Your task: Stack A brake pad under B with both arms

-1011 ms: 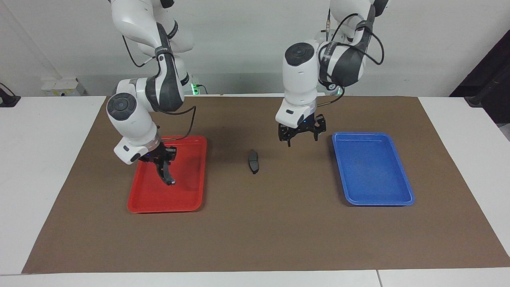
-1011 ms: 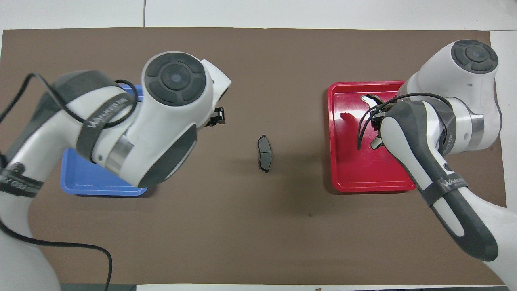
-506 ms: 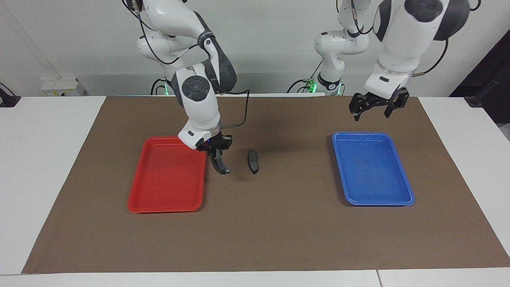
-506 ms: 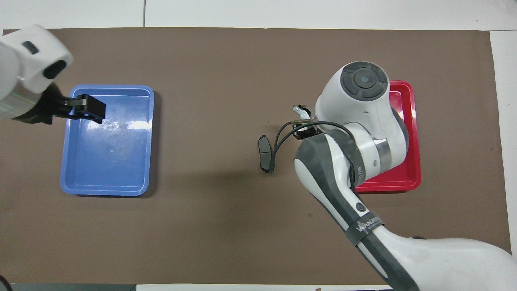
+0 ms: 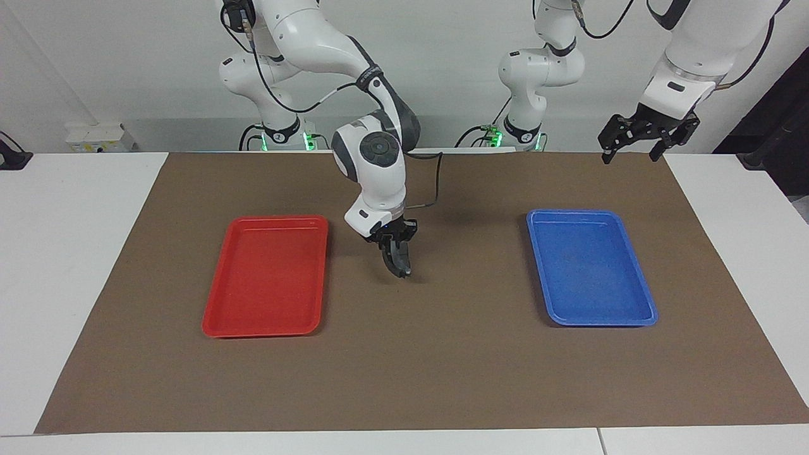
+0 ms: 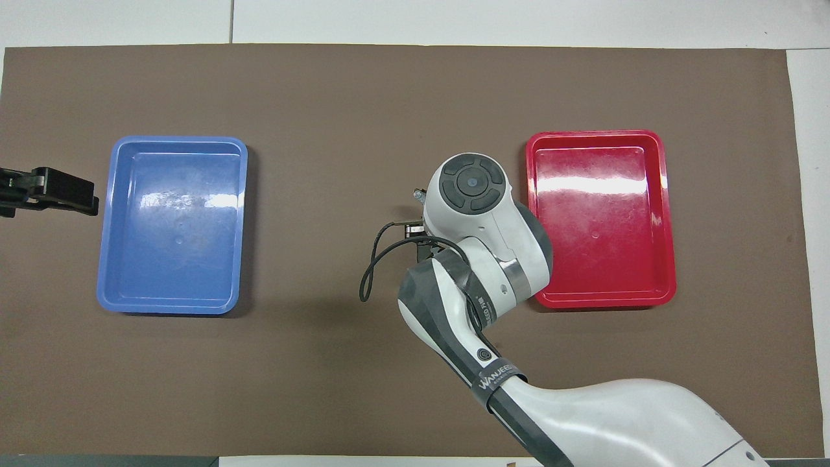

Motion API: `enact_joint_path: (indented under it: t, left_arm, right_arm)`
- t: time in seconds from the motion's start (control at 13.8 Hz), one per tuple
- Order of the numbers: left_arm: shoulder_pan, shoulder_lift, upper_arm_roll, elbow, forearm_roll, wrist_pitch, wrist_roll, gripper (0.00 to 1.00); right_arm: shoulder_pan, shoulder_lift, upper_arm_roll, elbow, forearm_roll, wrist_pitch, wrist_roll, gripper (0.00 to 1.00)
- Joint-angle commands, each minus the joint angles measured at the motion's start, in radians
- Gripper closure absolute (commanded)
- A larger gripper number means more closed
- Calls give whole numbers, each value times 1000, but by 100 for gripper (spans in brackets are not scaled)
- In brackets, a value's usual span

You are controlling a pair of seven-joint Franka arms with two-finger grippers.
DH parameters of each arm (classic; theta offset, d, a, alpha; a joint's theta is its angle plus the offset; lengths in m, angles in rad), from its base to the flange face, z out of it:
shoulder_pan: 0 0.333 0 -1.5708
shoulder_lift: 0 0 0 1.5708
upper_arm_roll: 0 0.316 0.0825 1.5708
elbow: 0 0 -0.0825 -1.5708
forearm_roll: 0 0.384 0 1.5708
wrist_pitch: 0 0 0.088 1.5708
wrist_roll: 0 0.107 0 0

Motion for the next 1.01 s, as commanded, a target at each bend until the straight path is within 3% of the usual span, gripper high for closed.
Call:
enact_joint_path:
  t: [0.0, 0.94]
  left_arm:
    - [-6, -9, 6, -31, -16, 11, 15, 0]
    - [-20, -7, 3, -40, -19, 3, 12, 0]
  right_arm:
    - [12, 19, -2, 23, 11, 19, 42, 100]
    - [2, 45, 0, -7, 11, 54, -26, 100]
